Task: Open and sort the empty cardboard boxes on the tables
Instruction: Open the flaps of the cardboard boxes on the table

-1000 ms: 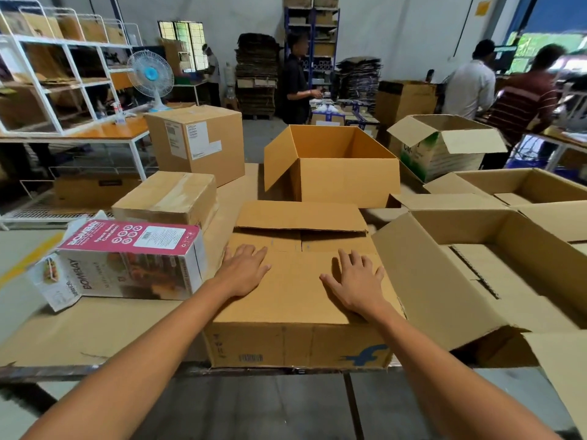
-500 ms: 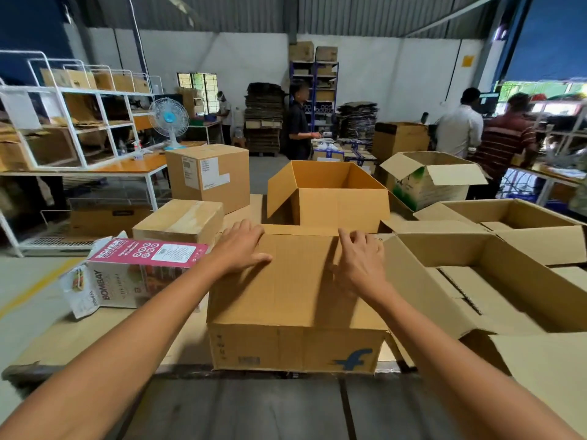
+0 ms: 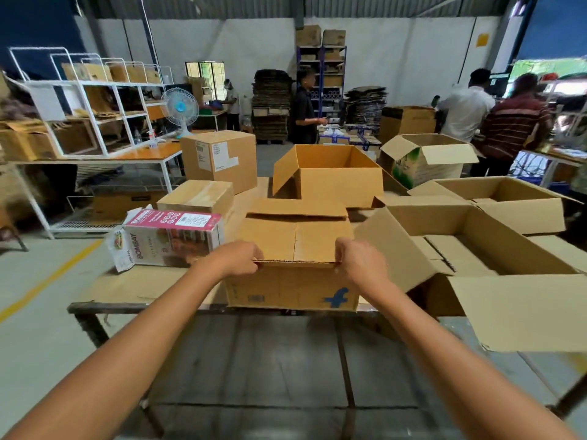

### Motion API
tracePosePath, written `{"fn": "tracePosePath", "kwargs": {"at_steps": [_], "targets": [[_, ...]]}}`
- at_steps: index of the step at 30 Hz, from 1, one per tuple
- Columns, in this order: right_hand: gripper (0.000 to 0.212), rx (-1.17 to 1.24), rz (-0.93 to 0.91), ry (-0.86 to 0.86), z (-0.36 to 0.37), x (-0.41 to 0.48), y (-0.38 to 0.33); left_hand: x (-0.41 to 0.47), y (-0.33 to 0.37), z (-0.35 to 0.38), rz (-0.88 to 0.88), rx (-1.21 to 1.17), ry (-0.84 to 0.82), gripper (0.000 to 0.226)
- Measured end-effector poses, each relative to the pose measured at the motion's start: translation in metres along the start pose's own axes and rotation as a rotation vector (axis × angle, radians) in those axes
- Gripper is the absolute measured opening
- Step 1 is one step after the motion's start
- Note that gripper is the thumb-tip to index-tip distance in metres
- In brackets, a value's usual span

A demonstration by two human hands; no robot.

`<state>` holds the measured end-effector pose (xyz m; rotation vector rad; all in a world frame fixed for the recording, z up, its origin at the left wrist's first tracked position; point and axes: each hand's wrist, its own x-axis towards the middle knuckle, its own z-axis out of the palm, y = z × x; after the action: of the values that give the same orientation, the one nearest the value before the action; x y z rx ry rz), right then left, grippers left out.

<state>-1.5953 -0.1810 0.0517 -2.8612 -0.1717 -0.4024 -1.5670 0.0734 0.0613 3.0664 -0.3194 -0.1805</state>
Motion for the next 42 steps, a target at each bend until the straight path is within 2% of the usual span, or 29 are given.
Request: {"fn": "tracePosePath", "kwargs": {"at_steps": [4, 7, 11, 15, 17, 19, 22, 25, 28, 42], "targets": [[0.015, 0.061, -0.056, -0.132, 0.037, -0.045, 0.011, -0.027, -0.002, 0.069, 0.015, 0.045, 0.006, 0.052], [0.019, -0.008, -0.165, -0.144, 0.074, -0.068, 0.021, -0.047, -0.002, 0.121, -0.036, 0.07, 0.009, 0.072], [0.02, -0.105, -0.188, -0.126, 0.103, -0.083, 0.025, -0.059, 0.001, 0.157, -0.041, 0.059, 0.072, 0.084], [0.054, -0.059, -0.151, -0.33, 0.112, -0.078, 0.027, -0.046, -0.002, 0.162, -0.072, 0.024, -0.073, 0.097], [0.066, 0.045, -0.11, -0.398, 0.113, -0.069, 0.029, -0.035, -0.005, 0.161, -0.088, 0.002, -0.151, 0.092], [0.071, 0.091, -0.085, -0.383, 0.116, -0.057, 0.032, -0.023, -0.007, 0.16, -0.088, -0.002, -0.113, 0.076], [0.066, 0.119, -0.085, -0.289, 0.121, -0.03, 0.035, -0.003, -0.009, 0.151, -0.071, -0.038, 0.098, 0.05], [0.056, 0.093, -0.09, -0.194, 0.123, 0.003, 0.035, 0.026, -0.013, 0.137, -0.046, -0.113, 0.326, 0.035], [0.05, 0.069, -0.092, -0.132, 0.121, 0.043, 0.031, 0.064, -0.02, 0.117, -0.042, -0.179, 0.415, 0.034], [0.044, 0.102, -0.002, -0.069, 0.136, 0.187, 0.029, 0.214, -0.066, 0.065, 0.035, -0.198, 0.43, 0.041]]}}
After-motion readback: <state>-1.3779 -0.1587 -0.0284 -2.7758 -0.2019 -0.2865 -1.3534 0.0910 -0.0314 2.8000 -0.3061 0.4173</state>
